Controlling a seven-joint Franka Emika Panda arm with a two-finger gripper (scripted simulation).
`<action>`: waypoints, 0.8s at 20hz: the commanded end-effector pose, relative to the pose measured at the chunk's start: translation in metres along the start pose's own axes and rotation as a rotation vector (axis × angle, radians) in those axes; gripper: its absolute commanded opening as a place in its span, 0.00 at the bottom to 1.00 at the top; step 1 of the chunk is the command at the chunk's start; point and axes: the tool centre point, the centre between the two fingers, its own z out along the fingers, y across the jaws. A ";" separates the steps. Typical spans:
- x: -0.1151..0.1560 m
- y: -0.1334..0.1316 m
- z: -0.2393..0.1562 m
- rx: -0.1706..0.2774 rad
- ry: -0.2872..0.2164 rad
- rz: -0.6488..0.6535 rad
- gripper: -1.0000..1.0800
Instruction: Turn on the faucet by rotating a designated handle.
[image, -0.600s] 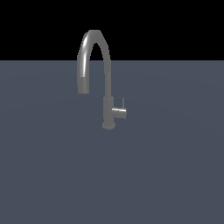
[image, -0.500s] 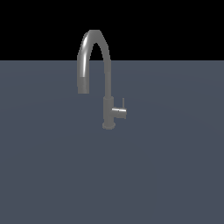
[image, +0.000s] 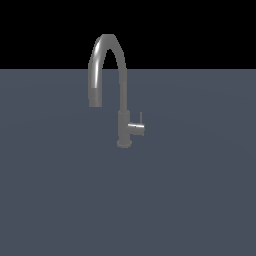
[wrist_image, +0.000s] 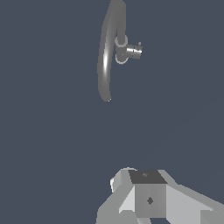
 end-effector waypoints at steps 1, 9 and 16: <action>0.007 0.000 0.001 0.019 -0.015 0.021 0.00; 0.045 0.000 0.009 0.118 -0.092 0.126 0.00; 0.088 0.005 0.022 0.233 -0.180 0.247 0.00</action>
